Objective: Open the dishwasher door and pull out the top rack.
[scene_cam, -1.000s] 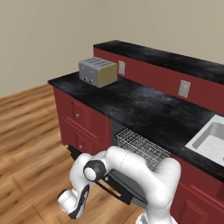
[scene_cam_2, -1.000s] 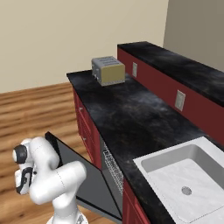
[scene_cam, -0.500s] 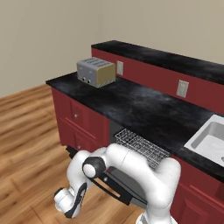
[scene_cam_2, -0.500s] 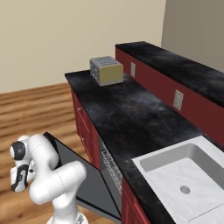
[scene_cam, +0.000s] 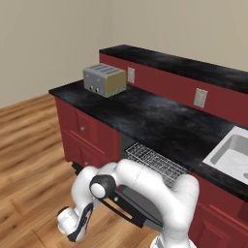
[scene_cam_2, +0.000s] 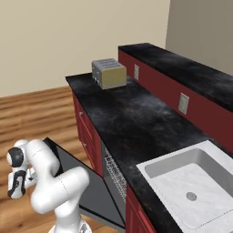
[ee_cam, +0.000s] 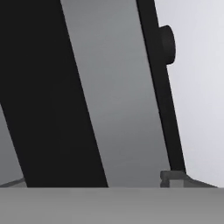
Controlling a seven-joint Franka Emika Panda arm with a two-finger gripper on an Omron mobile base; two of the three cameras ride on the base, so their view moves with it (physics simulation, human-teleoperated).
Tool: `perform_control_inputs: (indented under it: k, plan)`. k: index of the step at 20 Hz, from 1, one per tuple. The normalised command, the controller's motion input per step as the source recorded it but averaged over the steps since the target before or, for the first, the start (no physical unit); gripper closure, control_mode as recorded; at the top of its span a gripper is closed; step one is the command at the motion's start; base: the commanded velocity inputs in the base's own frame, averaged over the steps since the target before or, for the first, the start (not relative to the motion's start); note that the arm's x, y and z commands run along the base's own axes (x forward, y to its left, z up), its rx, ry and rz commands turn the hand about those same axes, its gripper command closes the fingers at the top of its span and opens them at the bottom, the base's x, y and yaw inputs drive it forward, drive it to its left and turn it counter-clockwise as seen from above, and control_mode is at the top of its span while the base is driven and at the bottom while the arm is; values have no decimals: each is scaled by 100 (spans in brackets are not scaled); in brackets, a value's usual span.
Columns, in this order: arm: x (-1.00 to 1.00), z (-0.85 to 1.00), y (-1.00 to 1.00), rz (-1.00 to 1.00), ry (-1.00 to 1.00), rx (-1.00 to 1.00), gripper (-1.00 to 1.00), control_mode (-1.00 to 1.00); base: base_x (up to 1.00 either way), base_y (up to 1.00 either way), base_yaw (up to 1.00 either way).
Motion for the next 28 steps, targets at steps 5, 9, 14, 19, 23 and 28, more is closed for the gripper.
perform_control_inputs:
  k: [5,9,14,19,23,28]
  plan:
    - [-100,51,69,0,-21,0,-100,-100,0,0,0]
    - [-99,37,70,0,-8,0,-100,-100,0,0,0]
    - [-49,-2,81,3,11,0,-100,-100,0,0,0]
    - [-33,-23,81,7,21,0,-100,-100,0,0,0]
    - [-46,23,74,7,10,1,-100,-100,0,0,0]
    - [-29,92,33,5,10,10,-100,-100,0,0,0]
